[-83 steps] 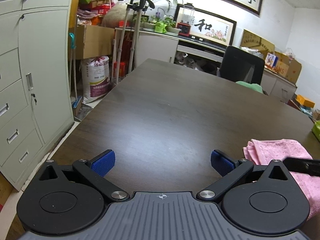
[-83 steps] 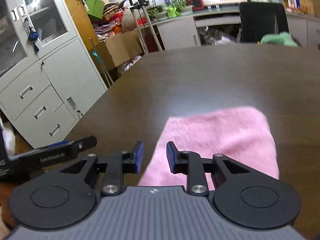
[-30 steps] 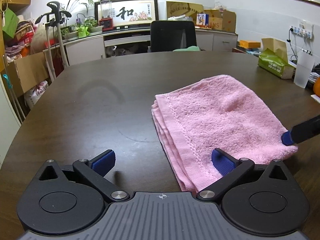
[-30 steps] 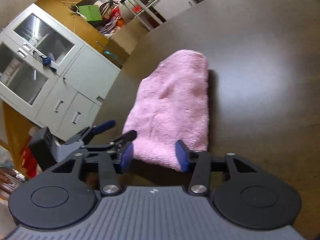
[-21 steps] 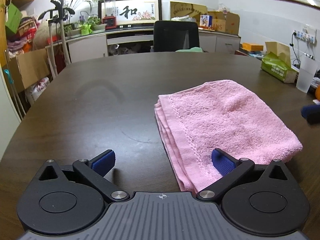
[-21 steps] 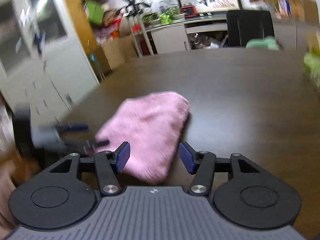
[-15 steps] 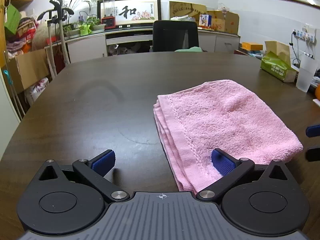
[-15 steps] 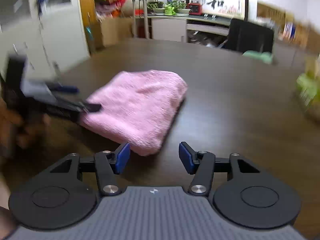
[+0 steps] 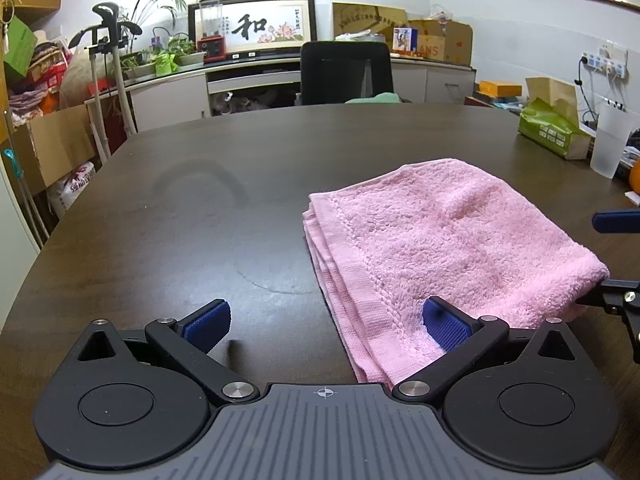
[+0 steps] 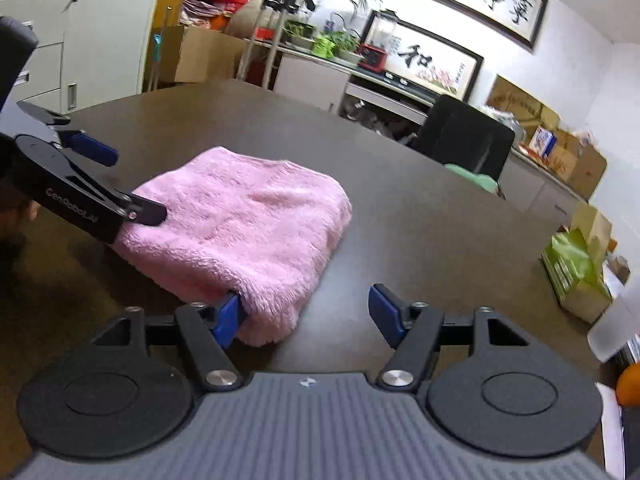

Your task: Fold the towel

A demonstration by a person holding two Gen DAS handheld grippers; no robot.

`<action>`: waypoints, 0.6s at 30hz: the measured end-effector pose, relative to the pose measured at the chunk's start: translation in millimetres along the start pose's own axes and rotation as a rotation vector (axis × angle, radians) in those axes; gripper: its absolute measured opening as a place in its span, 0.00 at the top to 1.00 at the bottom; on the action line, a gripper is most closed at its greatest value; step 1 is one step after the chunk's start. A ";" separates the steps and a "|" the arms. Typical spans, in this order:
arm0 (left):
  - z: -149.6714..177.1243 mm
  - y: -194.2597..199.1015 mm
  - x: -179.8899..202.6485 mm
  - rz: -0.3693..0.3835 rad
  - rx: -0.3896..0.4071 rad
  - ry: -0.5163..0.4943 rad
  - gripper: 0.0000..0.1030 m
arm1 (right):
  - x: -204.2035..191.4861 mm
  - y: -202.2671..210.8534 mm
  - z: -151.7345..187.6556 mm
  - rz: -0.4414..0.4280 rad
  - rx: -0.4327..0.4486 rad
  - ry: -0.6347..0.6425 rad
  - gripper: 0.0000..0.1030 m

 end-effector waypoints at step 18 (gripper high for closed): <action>0.9 -4.3 3.1 0.033 -0.020 -0.005 0.00 | 9.8 -12.6 13.5 0.162 -0.058 0.149 0.14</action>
Point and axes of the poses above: each gripper's, at about its wrist camera, not at the fingertips, and y roughly against the way its jaws point, x to its right, z to its underside, the point moved 7 cm from there along -y, roughly the way its jaws point
